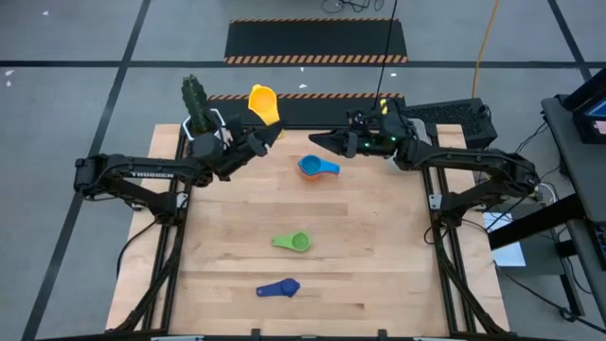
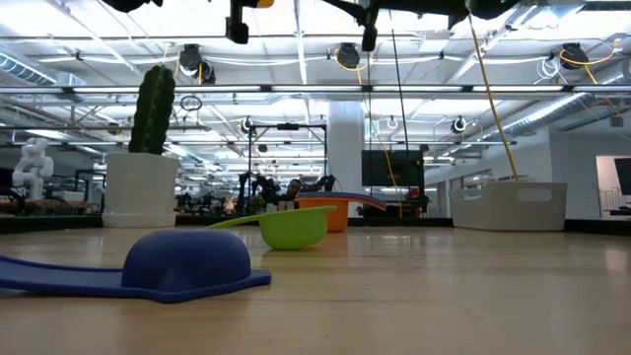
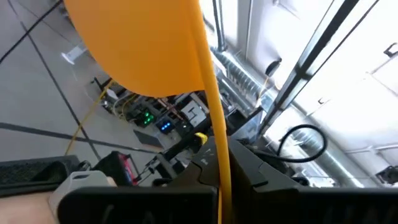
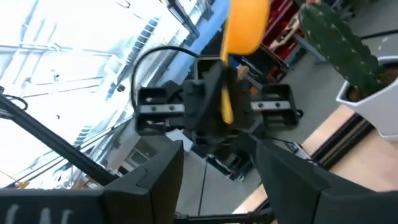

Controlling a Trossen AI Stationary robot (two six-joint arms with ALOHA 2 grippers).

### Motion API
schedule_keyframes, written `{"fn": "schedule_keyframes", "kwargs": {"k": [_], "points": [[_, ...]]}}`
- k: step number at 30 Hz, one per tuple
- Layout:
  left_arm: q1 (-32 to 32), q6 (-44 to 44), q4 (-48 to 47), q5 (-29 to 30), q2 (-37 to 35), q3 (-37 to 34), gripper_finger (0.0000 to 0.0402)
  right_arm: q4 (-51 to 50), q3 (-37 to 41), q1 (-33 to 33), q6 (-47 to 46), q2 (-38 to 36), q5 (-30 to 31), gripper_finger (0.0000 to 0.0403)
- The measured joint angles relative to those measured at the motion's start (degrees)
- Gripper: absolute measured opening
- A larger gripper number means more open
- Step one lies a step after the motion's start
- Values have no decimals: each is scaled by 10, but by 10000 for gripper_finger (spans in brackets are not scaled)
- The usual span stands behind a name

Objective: Nest measuring cups in basket
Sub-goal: Stack the yellow measuring cup on top of the light blue measuring cup

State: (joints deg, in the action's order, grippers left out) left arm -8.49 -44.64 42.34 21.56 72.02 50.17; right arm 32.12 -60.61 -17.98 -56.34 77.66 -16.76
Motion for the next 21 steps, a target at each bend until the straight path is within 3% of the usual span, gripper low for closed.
{"fn": "schedule_keyframes", "kwargs": {"k": [8, 12, 21], "points": [[5, 0, 83, -1, 43, 0, 7, 27, -16, 0, 0, 50, -9, 206], [5, -8, 88, -5, 60, 0, 7, 71, -16, 0, -17, 67, -14, 206], [5, -7, 88, -31, 62, 0, 7, 68, -16, 1, 2, 76, -14, 206]]}}
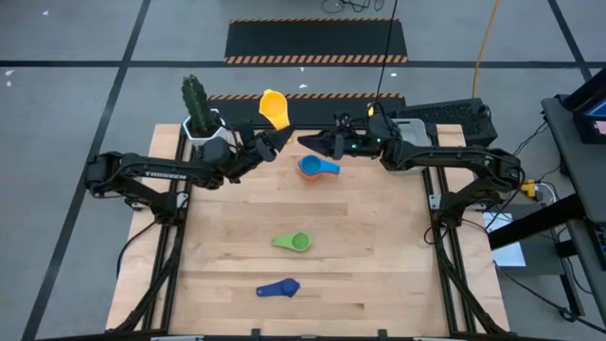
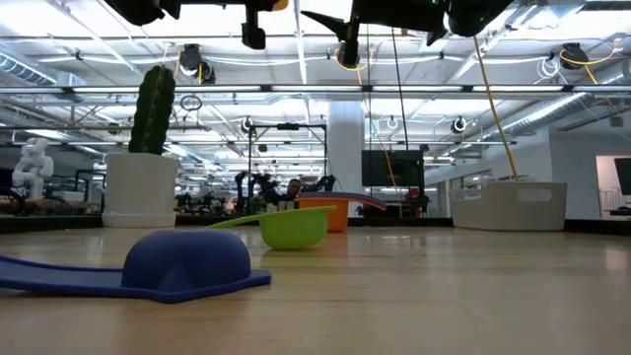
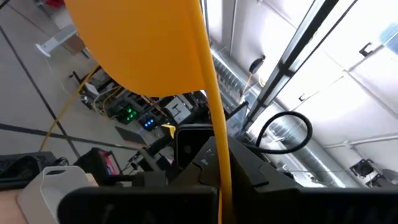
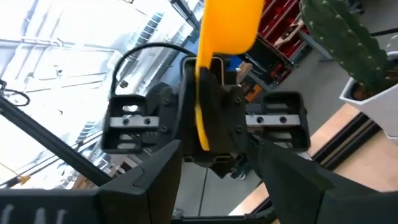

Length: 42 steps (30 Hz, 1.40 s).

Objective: Nest measuring cups in basket
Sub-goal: Stack the yellow measuring cup on top of the light blue measuring cup

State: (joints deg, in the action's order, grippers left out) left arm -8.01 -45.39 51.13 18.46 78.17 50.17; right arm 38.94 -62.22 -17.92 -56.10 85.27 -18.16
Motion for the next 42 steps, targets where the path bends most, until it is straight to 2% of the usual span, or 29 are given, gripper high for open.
{"fn": "schedule_keyframes", "kwargs": {"k": [3, 8, 17, 24, 32, 38, 42], "points": [[0, -1, 1, -7, 13, 0, 13, -3, 0, 0, 13, 2, 1, 205], [-4, -45, -3, -65, 41, 0, 6, -8, 0, 0, 14, 9, -15, 195], [-12, -42, 32, -60, 51, 0, 8, -18, 0, 0, 22, 8, -32, 165], [-21, -52, 32, -60, 51, 0, 20, -19, 0, 0, 34, 8, -41, 122], [-16, -57, 32, -63, 51, 0, 13, -19, 0, -1, 46, 8, -31, 75], [-16, -53, 30, -63, 51, 0, 11, -19, 0, -8, 53, 8, -35, 10], [-16, -44, 27, -62, 51, 0, 13, -19, 0, -16, 46, 8, -40, 8]]}}
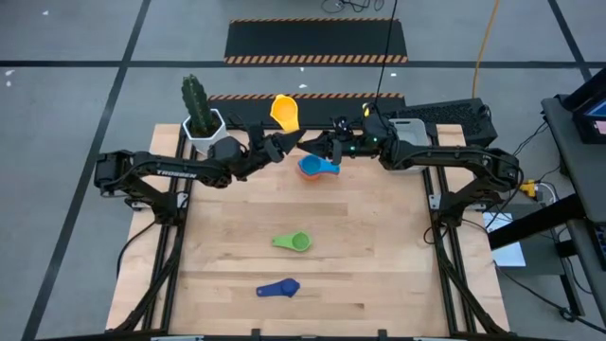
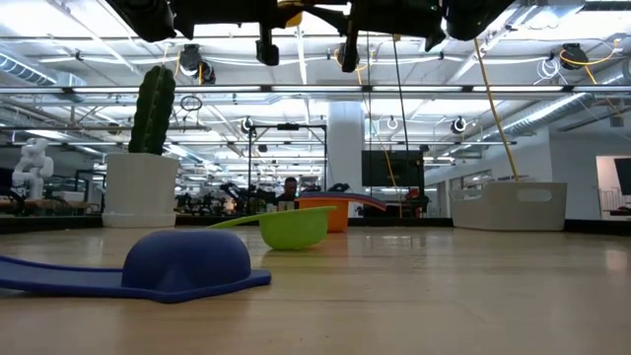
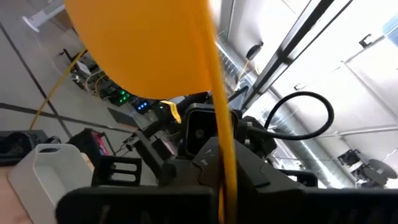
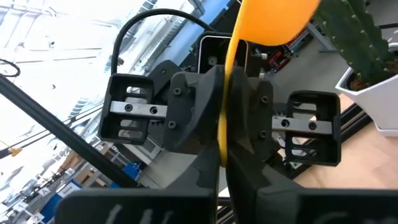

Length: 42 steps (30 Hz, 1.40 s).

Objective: Nest measuring cups in basket
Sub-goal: Stack the yellow measuring cup on top of the light blue measuring cup

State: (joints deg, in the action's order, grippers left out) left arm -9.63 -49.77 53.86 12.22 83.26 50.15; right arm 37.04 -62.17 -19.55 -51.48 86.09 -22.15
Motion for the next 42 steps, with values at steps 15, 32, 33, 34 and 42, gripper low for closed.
{"fn": "schedule_keyframes", "kwargs": {"k": [15, 32, 33, 34, 42], "points": [[-5, -41, -78, -86, 0, 0, 169, 7, 0, -66, -44, -4, -100, 1], [-5, -47, -256, -127, -46, 0, 174, -56, 0, -239, -119, -8, -458, 0], [-5, -46, -269, -124, -50, 0, 174, -73, 0, -244, -103, -8, -464, 0], [-5, -46, -286, -122, -55, 0, 174, -93, 0, -247, -83, -8, -472, 0], [-5, -42, -316, -92, -79, 0, 174, -276, 0, -251, 105, 0, -521, 0]]}}
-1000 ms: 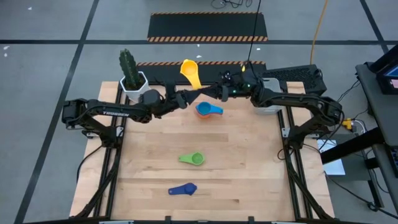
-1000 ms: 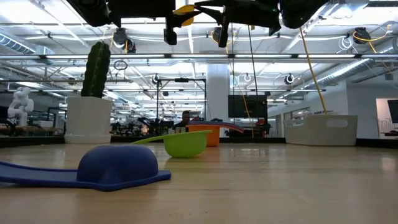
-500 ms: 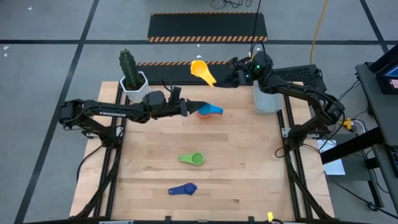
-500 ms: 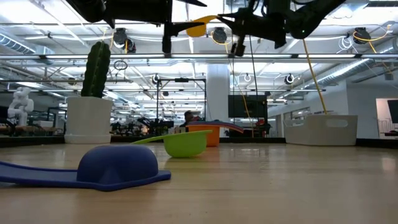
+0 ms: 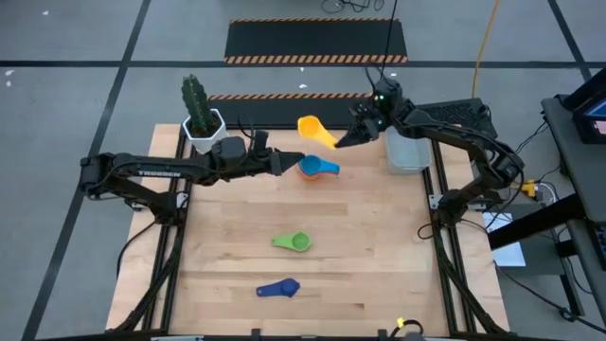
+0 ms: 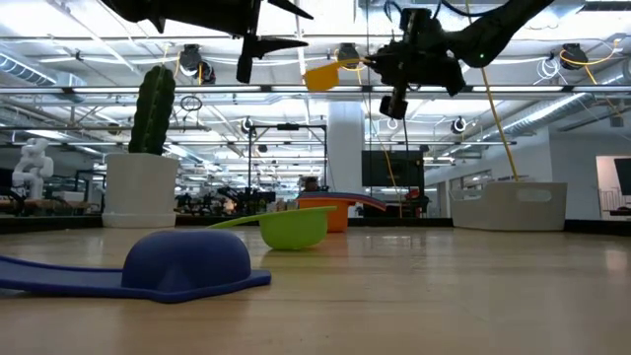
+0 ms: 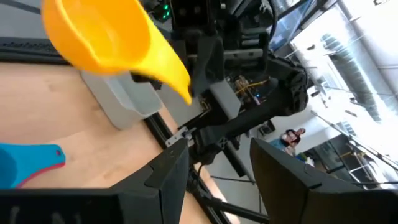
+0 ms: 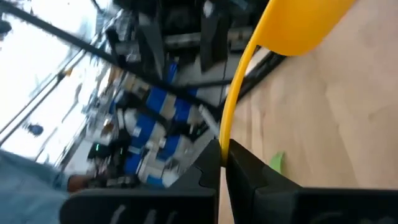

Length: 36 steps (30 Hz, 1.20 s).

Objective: Nest measuring cups in basket
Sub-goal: Stack the yellow measuring cup on top of the light blue measuring cup

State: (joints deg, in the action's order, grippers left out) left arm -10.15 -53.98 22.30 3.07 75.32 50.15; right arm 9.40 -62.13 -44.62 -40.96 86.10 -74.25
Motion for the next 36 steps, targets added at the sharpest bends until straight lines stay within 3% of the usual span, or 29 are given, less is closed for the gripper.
{"fn": "schedule_keyframes", "kwargs": {"k": [5, 13, 22, 36], "points": [[-3, 3, -14, 5, -11, 0, 174, -9, 0, -3, 32, 32, -56, 0], [-14, 12, -49, 6, -25, 0, 174, -4, 0, -4, 63, 117, -96, 0], [-18, 14, -75, -2, -31, 0, 175, 37, 0, -14, 72, 196, -121, 0], [-17, 6, -76, -18, -30, 0, 175, 40, 0, -33, 120, 238, -129, 6]]}}
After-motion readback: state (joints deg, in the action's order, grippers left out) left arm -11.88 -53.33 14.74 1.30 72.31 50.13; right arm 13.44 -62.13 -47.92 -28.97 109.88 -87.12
